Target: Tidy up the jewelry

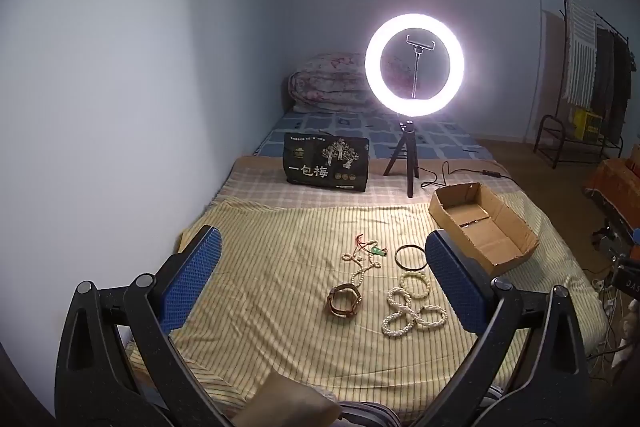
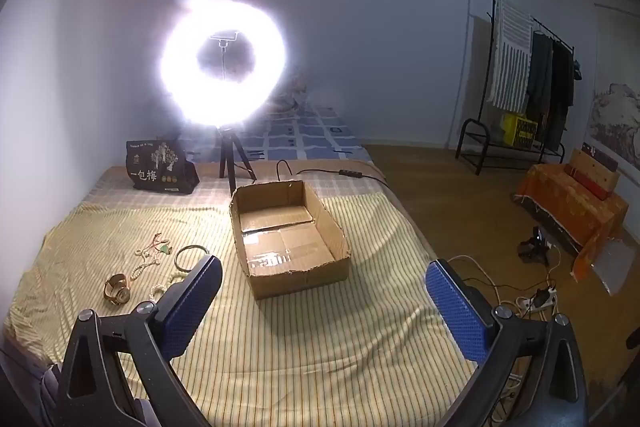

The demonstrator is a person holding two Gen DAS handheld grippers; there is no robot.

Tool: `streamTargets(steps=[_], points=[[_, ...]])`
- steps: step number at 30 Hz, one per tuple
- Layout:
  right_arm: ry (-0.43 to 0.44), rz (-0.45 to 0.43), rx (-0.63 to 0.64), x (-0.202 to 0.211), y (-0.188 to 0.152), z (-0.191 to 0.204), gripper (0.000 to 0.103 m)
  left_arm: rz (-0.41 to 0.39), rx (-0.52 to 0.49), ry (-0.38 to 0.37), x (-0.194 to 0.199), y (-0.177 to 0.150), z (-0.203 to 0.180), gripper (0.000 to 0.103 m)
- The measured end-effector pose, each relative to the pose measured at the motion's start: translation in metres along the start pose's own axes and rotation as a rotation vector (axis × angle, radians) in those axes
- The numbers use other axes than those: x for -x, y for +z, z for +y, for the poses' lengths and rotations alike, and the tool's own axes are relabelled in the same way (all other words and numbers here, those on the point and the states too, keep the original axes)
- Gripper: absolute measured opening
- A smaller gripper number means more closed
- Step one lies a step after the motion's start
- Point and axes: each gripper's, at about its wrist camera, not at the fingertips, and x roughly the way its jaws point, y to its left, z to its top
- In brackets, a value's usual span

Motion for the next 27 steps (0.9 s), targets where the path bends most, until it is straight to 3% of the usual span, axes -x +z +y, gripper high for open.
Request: streamTargets(steps=[27], points=[[-0.007, -0.034, 0.025, 0.008, 0.005, 0.008, 0.103, -0.056, -0.012, 0.033, 0.013, 0.016, 0.005, 0.103]])
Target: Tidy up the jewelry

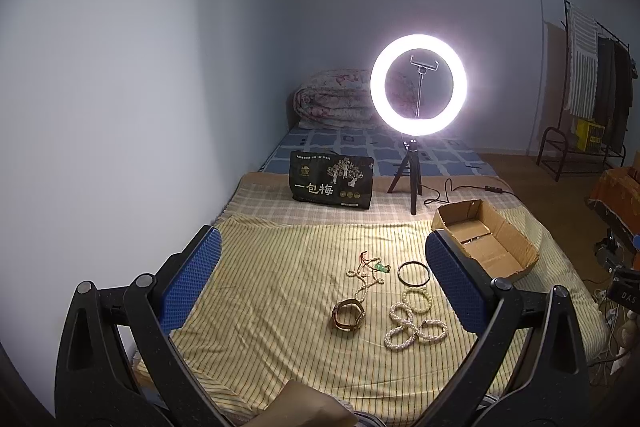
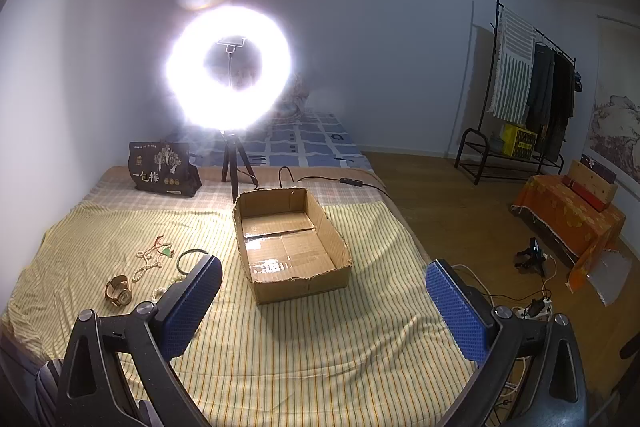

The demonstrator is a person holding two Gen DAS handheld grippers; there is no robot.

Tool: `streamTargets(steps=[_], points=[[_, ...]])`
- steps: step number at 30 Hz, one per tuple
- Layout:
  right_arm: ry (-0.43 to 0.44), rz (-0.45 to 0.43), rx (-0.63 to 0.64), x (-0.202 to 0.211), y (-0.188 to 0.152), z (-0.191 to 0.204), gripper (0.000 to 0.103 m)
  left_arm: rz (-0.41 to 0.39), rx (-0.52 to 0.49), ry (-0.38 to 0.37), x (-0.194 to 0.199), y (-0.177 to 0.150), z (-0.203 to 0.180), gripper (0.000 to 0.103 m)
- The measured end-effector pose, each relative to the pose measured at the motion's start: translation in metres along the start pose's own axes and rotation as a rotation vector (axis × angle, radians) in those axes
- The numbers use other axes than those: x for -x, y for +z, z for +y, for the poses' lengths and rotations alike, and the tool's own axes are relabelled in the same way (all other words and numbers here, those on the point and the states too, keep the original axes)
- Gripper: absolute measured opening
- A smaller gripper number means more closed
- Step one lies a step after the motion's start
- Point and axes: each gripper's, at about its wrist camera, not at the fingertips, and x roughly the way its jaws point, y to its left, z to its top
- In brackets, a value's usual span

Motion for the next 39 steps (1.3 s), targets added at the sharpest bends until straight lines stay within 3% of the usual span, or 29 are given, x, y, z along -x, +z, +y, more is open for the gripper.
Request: streamTargets(steps=[39], points=[[0.023, 0.020, 0.011, 0.0000, -0.0025, 0.0065, 0.103, -0.012, -0.006, 0.007, 0.0017, 0.0035, 0.0021, 0.103]])
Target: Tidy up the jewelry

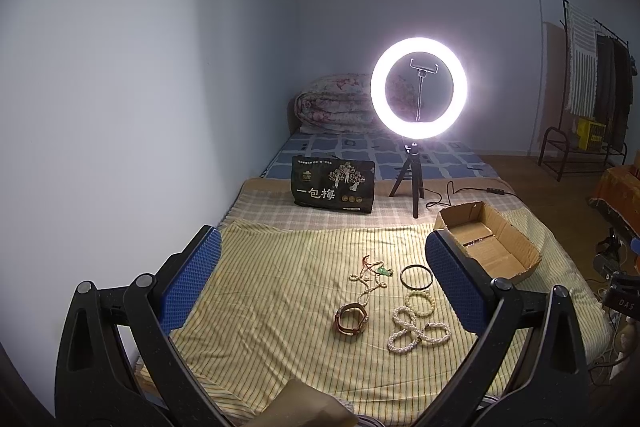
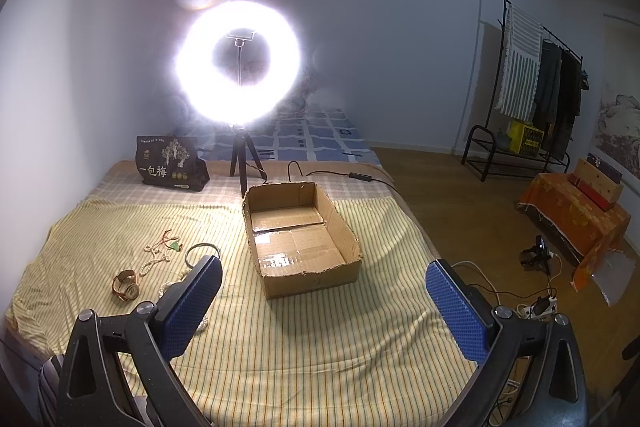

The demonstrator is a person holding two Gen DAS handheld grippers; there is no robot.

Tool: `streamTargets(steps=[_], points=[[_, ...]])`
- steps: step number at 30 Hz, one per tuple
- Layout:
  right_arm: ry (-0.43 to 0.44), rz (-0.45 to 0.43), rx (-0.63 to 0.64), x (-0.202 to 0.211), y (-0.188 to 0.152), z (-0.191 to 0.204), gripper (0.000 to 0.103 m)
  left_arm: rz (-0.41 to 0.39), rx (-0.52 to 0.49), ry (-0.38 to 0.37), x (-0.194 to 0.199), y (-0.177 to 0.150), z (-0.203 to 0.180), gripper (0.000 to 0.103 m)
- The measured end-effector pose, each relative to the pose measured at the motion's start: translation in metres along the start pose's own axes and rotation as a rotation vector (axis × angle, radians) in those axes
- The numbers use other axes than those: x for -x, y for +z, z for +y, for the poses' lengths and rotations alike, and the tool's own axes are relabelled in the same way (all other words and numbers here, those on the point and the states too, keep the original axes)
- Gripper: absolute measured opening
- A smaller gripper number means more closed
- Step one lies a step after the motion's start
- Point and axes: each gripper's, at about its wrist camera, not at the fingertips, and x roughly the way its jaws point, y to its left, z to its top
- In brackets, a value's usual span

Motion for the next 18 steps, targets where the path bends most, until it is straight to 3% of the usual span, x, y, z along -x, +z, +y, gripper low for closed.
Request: streamTargets(steps=[18], points=[[-0.001, 0.011, 0.002, -0.0027, -0.0021, 0.0013, 0.103, 0.004, -0.001, 0.001, -0.0019, -0.0045, -0.0006, 0.103]])
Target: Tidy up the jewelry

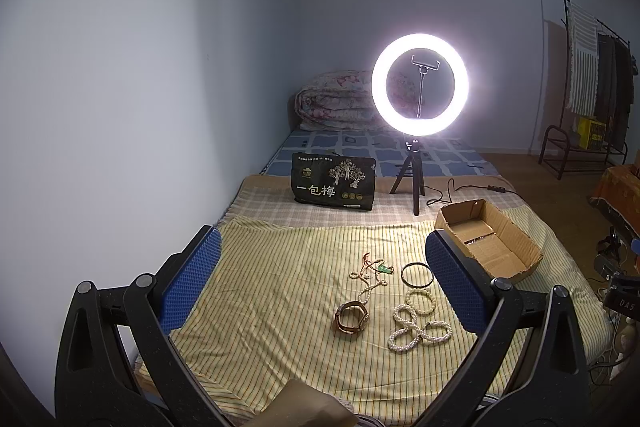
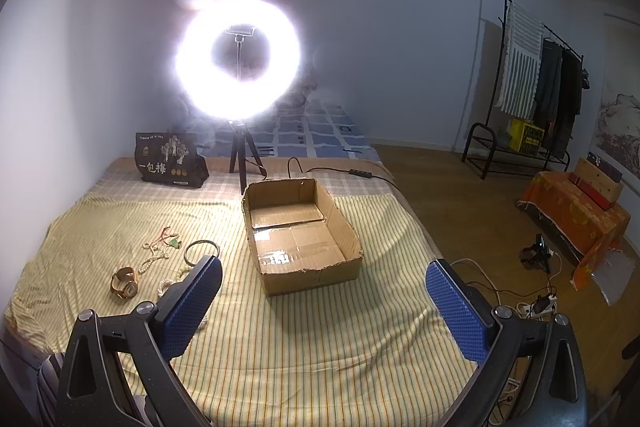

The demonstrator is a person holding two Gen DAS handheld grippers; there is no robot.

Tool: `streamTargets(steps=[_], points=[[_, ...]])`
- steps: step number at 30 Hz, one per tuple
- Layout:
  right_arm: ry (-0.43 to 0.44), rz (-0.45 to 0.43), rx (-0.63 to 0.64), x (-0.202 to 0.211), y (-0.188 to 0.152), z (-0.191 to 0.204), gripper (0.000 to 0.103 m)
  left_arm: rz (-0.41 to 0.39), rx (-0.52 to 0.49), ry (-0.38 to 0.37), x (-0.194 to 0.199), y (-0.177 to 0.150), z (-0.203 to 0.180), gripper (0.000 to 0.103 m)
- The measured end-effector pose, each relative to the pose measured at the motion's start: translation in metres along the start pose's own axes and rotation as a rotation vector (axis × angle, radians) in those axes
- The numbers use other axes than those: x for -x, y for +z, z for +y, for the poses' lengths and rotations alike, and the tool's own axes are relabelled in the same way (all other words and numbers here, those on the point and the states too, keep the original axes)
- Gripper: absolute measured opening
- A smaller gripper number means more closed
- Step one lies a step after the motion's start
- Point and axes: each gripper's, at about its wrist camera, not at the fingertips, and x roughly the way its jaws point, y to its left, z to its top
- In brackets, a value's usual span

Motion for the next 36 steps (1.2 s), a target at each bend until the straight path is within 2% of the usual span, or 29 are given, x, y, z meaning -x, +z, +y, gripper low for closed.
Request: streamTargets(steps=[9, 14, 19, 23, 28, 33, 36], points=[[-0.008, 0.011, 0.011, -0.004, 0.000, 0.000, 0.103, 0.014, 0.001, 0.003, -0.004, -0.008, -0.002, 0.103], [-0.013, 0.022, 0.032, -0.011, 0.000, 0.004, 0.103, 0.039, 0.001, 0.030, -0.016, -0.016, 0.003, 0.103], [-0.015, 0.022, 0.073, -0.023, 0.000, 0.009, 0.103, 0.106, 0.009, 0.078, -0.039, -0.030, 0.019, 0.103], [-0.013, 0.009, 0.163, -0.036, -0.004, 0.022, 0.103, 0.173, 0.009, 0.052, -0.061, -0.045, 0.031, 0.103], [0.076, 0.060, 0.277, -0.063, -0.013, 0.041, 0.103, 0.234, -0.016, 0.037, -0.087, -0.061, 0.037, 0.103], [0.158, 0.131, 0.387, -0.091, -0.024, 0.064, 0.095, 0.299, 0.004, 0.010, -0.121, -0.078, 0.044, 0.103], [0.245, 0.198, 0.380, -0.112, -0.027, 0.072, 0.088, 0.362, -0.012, -0.015, -0.145, -0.090, 0.043, 0.092]])
